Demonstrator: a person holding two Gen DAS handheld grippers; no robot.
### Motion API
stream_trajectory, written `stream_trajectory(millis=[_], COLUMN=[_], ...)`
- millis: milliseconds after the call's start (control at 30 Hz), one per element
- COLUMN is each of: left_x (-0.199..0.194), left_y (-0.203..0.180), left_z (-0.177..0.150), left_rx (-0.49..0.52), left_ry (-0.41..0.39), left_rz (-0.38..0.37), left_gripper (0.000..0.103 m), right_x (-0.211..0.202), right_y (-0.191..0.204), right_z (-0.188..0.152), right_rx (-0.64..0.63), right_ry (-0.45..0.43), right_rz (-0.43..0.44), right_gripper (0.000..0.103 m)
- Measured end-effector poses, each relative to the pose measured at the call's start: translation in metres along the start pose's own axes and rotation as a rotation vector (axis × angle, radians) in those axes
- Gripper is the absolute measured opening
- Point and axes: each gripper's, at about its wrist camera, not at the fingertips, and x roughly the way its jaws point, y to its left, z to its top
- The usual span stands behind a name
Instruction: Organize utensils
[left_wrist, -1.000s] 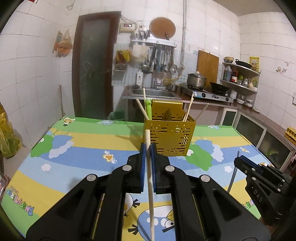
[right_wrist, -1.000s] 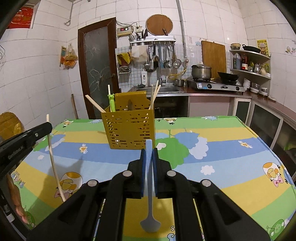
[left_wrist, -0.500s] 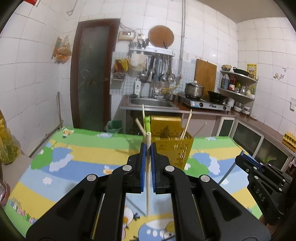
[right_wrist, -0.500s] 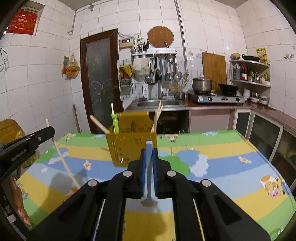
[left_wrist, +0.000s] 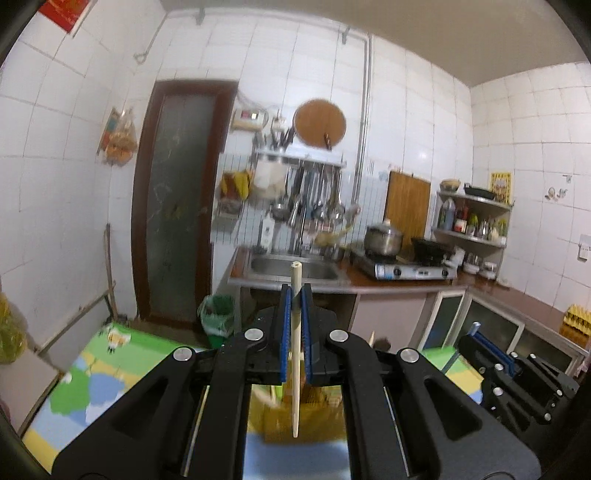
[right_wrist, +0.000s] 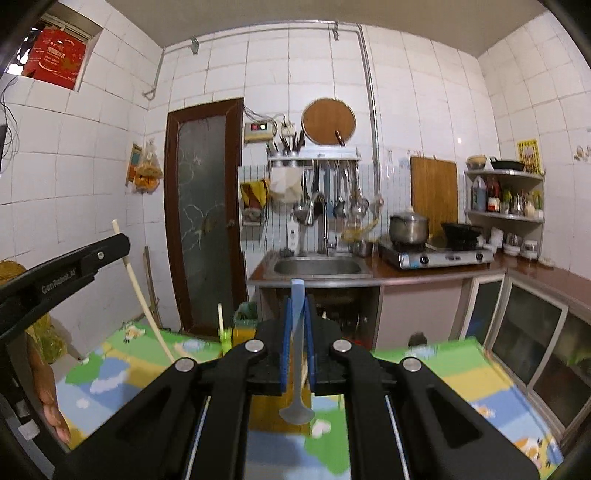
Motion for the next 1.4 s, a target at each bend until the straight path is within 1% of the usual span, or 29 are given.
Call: stream_trajectory(millis=[67, 167, 300, 367, 467, 567, 667, 733, 800, 833, 867, 900, 933, 967, 1000, 1033, 1067, 1100, 1133, 1167, 1267, 1333, 1400], left_x=[0.008, 0.027, 0.061, 0.081, 0.11, 0.131, 0.15, 0.156, 0.155, 0.153, 0.148, 0.143, 0.135, 0.128, 0.115, 0.106, 0.092, 0.078, 0.066, 0.051, 0.015, -0.006, -0.029], left_y=[-0.004, -0.009, -0.013, -0.014, -0.012, -0.007, 0.0, 0.003, 0.005, 0.007, 0.01, 0.013, 0.016, 0.018, 0.021, 0.022, 0.026, 0.029, 0.031, 0.033, 0.037, 0.041, 0.045], left_z=[0.011, 0.018, 0.012, 0.003, -0.016, -0.035, -0.053, -0.06, -0.064, -0.064, -0.062, -0.06, -0.058, -0.055, -0.053, -0.051, -0.049, -0.048, -0.049, -0.05, -0.062, -0.075, -0.094], left_rx=[-0.003, -0.001, 0.025, 0.031, 0.03, 0.033, 0.022, 0.032, 0.04, 0.039, 0.031, 0.024, 0.02, 0.019, 0.024, 0.029, 0.037, 0.04, 0.038, 0.038, 0.054, 0.048, 0.035], left_ry=[-0.029, -0.045, -0.045, -0.025, 0.019, 0.059, 0.119, 0.147, 0.163, 0.17, 0.186, 0.203, 0.212, 0.204, 0.182, 0.169, 0.159, 0.153, 0.142, 0.129, 0.135, 0.141, 0.151], left_rz=[0.002, 0.004, 0.014, 0.016, 0.02, 0.032, 0.032, 0.041, 0.055, 0.057, 0.056, 0.053, 0.056, 0.061, 0.074, 0.086, 0.098, 0.1, 0.099, 0.101, 0.107, 0.11, 0.107], left_gripper=[0.004, 0.004, 0.004, 0.004, 0.004, 0.004, 0.004, 0.004, 0.005, 0.006, 0.013, 0.021, 0.042, 0.057, 0.065, 0.07, 0.082, 0.092, 0.096, 0.098, 0.098, 0.098, 0.098], right_x=[0.012, 0.032, 0.062, 0.08, 0.109, 0.131, 0.145, 0.152, 0.154, 0.154, 0.152, 0.149, 0.144, 0.135, 0.132, 0.126, 0.115, 0.106, 0.101, 0.089, 0.055, 0.037, 0.014], right_y=[0.002, 0.004, 0.003, 0.004, 0.002, 0.001, -0.002, -0.004, -0.006, -0.007, -0.007, -0.009, -0.01, -0.013, -0.014, -0.015, -0.017, -0.019, -0.02, -0.022, -0.025, -0.025, -0.023], right_z=[0.013, 0.024, 0.022, 0.015, -0.001, -0.021, -0.035, -0.041, -0.045, -0.046, -0.046, -0.046, -0.045, -0.043, -0.041, -0.039, -0.037, -0.037, -0.037, -0.038, -0.05, -0.062, -0.081], right_rx=[-0.004, 0.008, 0.012, 0.013, 0.005, -0.008, -0.003, 0.002, 0.009, 0.007, 0.008, 0.013, 0.019, 0.023, 0.021, 0.019, 0.018, 0.017, 0.019, 0.023, 0.04, 0.046, 0.051], right_ry=[-0.015, -0.018, -0.006, 0.016, 0.08, 0.133, 0.177, 0.202, 0.228, 0.237, 0.241, 0.242, 0.238, 0.232, 0.232, 0.233, 0.234, 0.234, 0.232, 0.226, 0.211, 0.214, 0.208], right_rz=[0.003, 0.012, 0.017, 0.019, 0.026, 0.02, 0.018, 0.016, 0.006, -0.007, -0.015, -0.02, -0.024, -0.035, -0.041, -0.046, -0.048, -0.051, -0.051, -0.046, -0.035, -0.033, -0.035], right_gripper=[0.007, 0.007, 0.007, 0.007, 0.007, 0.007, 0.007, 0.007, 0.009, 0.02, 0.041, 0.053, 0.06, 0.06, 0.06, 0.061, 0.067, 0.072, 0.08, 0.086, 0.094, 0.097, 0.098])
